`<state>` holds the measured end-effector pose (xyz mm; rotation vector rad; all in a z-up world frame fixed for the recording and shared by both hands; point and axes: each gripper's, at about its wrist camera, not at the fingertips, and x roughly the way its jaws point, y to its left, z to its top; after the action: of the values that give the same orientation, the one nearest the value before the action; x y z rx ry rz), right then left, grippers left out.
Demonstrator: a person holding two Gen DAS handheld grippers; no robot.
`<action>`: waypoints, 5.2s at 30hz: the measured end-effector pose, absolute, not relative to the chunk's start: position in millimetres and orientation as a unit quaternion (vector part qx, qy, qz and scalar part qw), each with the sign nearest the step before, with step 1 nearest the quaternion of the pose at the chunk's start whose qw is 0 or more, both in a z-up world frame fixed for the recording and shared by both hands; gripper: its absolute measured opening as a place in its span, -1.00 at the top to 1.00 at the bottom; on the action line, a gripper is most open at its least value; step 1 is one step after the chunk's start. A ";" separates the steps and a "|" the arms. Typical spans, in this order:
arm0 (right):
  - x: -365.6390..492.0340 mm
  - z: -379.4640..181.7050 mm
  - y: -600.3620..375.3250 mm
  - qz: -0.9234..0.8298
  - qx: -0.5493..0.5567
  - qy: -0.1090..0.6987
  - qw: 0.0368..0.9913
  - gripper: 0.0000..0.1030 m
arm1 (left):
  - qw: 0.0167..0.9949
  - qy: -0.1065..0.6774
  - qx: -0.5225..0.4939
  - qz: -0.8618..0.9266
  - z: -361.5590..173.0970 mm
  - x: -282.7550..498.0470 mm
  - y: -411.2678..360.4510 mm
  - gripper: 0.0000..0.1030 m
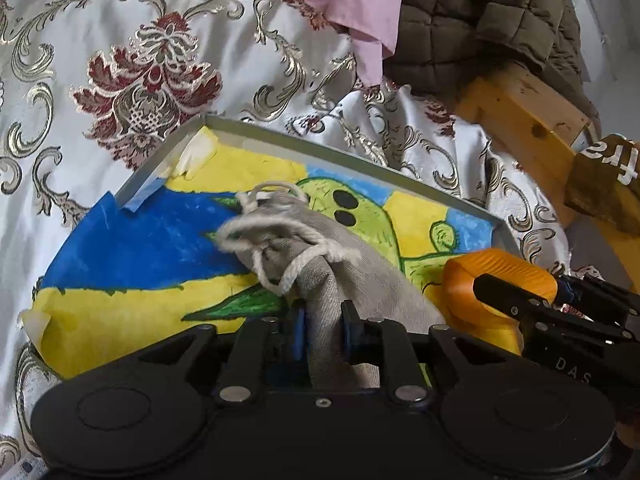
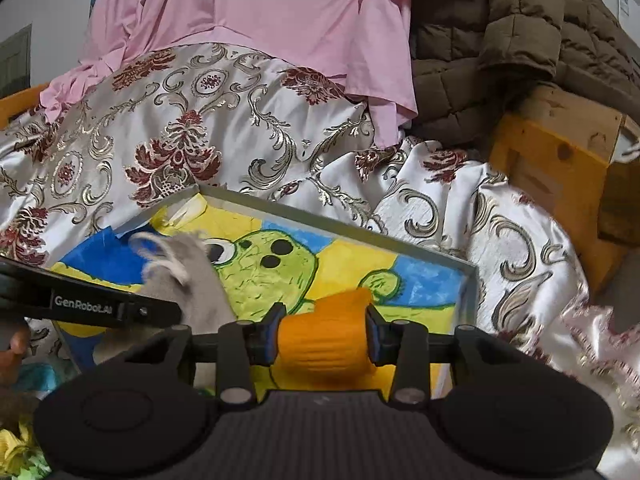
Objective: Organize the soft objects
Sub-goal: 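Carry the pouch and orange strip into the painted tin tray and release both, then move both open tools back over the pile of items, then grasp the white blue-print towel with the right tool while the left tool grasps the cartoon tag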
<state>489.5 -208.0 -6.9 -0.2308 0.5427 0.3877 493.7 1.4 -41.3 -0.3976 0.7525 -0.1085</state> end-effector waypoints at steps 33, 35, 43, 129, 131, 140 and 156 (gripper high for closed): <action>284.8 -86.3 -302.6 0.324 0.305 0.251 0.859 -0.99 | 0.928 0.267 -0.256 -0.036 6.9 384.0 30.9 -0.41; 269.7 -82.4 -307.0 0.334 0.302 0.258 0.855 -0.99 | 0.929 0.263 -0.260 -0.031 11.9 373.2 36.0 -0.41; 213.8 -39.3 -317.4 0.295 0.271 0.199 0.894 -0.99 | 0.936 0.241 -0.255 -0.010 33.5 310.8 51.3 -0.47; 83.3 -17.5 -269.8 0.202 0.077 0.257 0.942 -0.99 | 0.940 0.327 -0.086 -0.045 -21.3 55.9 4.2 -0.80; 88.9 -16.1 -269.0 0.205 0.067 0.251 0.944 -0.99 | 0.941 0.326 -0.080 -0.042 -21.6 58.1 3.4 -0.80; 118.7 -23.4 -266.5 0.201 0.021 0.236 0.951 -0.99 | 0.944 0.321 -0.069 -0.032 -20.7 74.6 5.0 -0.82; 157.1 -49.3 -240.7 0.284 -0.079 0.228 0.928 -0.99 | 0.937 0.329 -0.104 -0.049 -20.9 106.4 11.0 -0.84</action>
<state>157.1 -240.7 -49.3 -0.1615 0.4675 0.5827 106.4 11.0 -20.9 -0.2129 0.6714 -0.1009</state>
